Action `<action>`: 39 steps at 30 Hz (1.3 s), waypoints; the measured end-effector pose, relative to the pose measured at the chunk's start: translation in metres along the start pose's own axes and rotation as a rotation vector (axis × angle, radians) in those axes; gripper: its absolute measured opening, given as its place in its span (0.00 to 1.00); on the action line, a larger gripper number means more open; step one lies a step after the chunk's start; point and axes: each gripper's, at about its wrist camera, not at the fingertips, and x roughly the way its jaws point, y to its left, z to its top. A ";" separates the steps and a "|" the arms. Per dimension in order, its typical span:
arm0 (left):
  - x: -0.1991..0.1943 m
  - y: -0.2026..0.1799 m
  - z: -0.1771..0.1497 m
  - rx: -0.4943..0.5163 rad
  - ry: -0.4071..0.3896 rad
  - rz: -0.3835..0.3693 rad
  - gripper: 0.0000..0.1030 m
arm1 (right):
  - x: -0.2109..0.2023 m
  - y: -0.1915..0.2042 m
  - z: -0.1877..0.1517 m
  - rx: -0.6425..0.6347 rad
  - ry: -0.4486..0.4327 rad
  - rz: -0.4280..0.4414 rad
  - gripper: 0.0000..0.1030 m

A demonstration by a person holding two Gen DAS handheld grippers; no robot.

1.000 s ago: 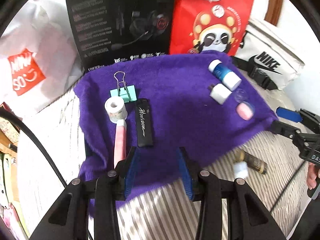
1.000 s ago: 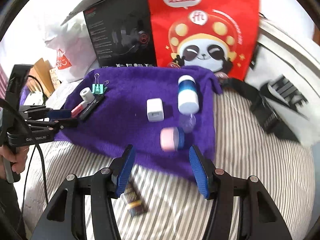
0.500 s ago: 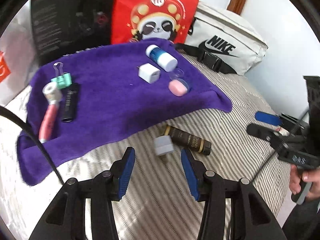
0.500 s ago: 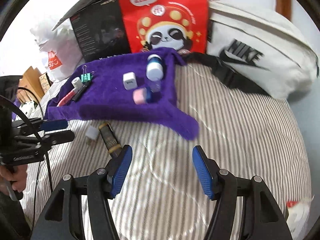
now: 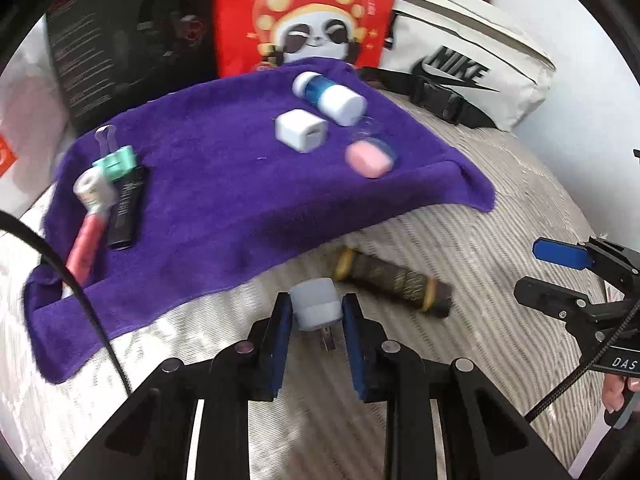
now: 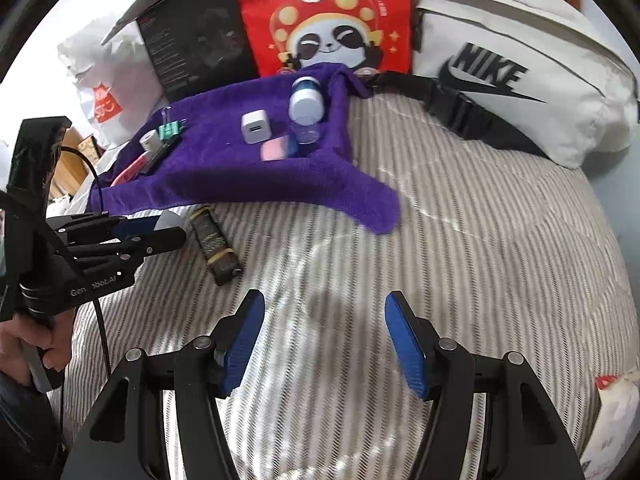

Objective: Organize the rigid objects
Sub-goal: 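Grasp the grey round plug on the bed with the left tool, then grasp the black-and-gold Grand Reserve box with the right tool while the left tool holds the plug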

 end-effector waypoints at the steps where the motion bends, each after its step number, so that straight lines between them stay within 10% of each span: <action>1: -0.004 0.008 -0.003 -0.015 -0.002 0.009 0.24 | 0.001 0.003 0.001 -0.010 0.000 0.005 0.60; 15: -0.031 0.070 -0.038 -0.136 0.006 0.058 0.24 | 0.049 0.069 0.025 -0.225 0.005 0.120 0.59; 18: -0.033 0.073 -0.042 -0.150 0.005 0.059 0.24 | 0.058 0.081 0.028 -0.286 -0.002 0.088 0.48; 20: -0.033 0.072 -0.043 -0.149 0.008 0.060 0.24 | 0.061 0.086 0.030 -0.325 -0.011 0.066 0.23; 39: -0.029 0.069 -0.050 -0.164 -0.003 0.024 0.24 | 0.057 0.087 0.028 -0.315 0.054 0.058 0.24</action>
